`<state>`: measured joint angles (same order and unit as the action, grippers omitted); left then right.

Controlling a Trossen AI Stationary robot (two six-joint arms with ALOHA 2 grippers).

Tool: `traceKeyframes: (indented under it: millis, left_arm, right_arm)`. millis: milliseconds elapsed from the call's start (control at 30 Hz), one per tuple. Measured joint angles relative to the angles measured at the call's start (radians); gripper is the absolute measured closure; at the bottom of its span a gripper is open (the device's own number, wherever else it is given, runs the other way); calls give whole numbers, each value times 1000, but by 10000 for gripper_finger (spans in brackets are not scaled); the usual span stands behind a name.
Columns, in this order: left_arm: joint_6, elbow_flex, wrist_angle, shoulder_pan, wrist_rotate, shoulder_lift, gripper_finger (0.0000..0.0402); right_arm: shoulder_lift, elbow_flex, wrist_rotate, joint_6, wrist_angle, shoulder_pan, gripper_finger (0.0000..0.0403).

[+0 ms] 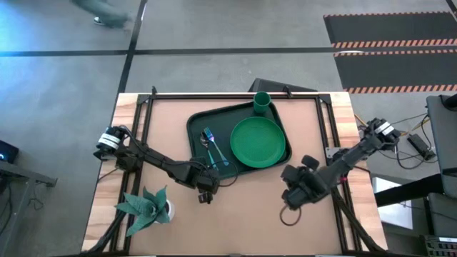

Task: Pick and place plate/cup/fork/spoon on tray
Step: Adjust the dark green tray

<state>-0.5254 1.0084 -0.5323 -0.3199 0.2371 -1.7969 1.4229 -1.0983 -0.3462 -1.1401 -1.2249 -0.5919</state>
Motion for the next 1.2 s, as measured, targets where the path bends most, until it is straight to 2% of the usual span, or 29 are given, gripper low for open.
traceKeyframes:
  millis: [167,300,433,667,900,1200]
  left_arm:
    - [1,0,0,0,0,0,270]
    - [3,0,0,0,0,0,270]
    - [4,0,0,-1,0,0,270]
    - [4,0,0,-1,1,0,269]
    - [4,0,0,-1,2,0,269]
    - [4,0,0,-1,2,0,269]
  right_arm:
    - [-11,142,69,149,237,95,328]
    - [-11,220,115,241,330,158,328]
    - [-13,258,131,319,342,202,328]
    - [-13,244,147,498,353,286,328]
    - [-14,242,254,663,463,429,328]
    - [-15,273,325,708,460,461,328]
